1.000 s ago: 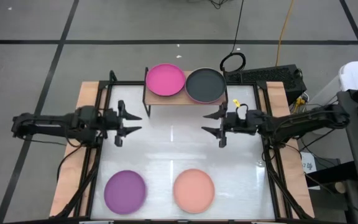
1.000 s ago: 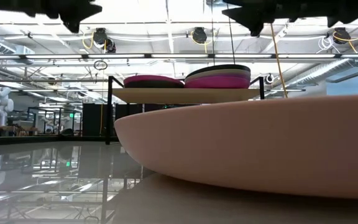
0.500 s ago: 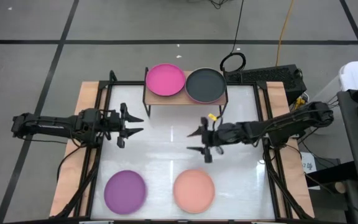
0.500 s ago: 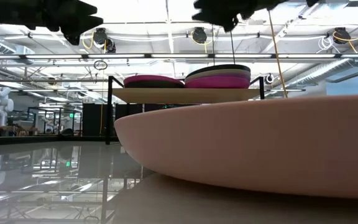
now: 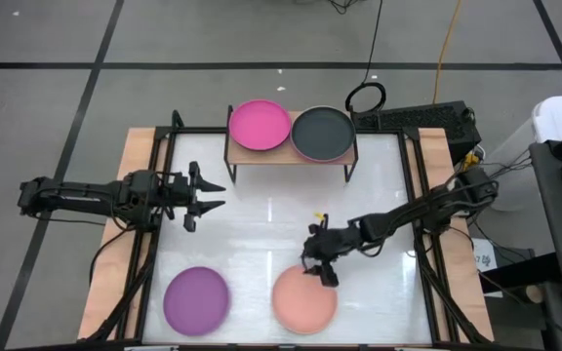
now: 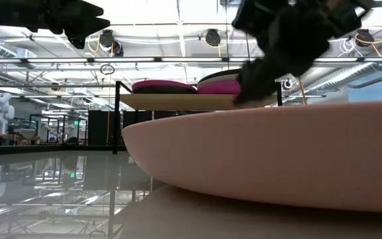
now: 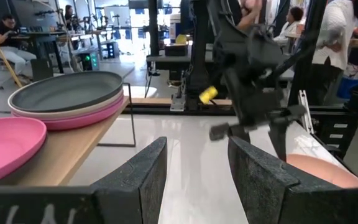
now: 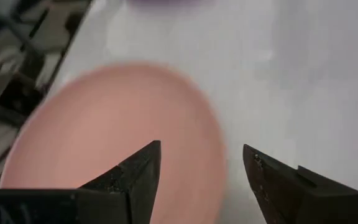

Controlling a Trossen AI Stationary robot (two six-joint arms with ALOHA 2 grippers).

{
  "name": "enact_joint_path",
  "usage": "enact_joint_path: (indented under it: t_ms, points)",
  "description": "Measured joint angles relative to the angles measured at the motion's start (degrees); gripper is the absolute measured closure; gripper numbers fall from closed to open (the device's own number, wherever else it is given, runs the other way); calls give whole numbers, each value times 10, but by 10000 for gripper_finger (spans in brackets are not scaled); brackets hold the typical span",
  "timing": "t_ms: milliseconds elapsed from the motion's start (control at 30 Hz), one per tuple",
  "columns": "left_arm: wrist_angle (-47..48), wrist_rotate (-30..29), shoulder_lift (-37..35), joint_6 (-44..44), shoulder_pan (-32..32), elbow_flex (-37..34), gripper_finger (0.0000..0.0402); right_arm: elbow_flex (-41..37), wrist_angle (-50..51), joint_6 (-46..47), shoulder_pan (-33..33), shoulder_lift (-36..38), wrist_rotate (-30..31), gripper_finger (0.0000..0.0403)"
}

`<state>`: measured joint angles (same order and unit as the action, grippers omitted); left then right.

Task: Place and stack plates onto a shelf
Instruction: Stack the light pink plate on top of the pink plate on the shelf

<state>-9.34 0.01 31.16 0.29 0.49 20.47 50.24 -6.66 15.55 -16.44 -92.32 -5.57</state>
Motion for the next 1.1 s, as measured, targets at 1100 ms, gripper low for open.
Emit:
enact_joint_path:
  t_ms: [1100]
  points:
    - [1,0,0,-2,0,0,225,0,74,90,-13,-41,43,193]
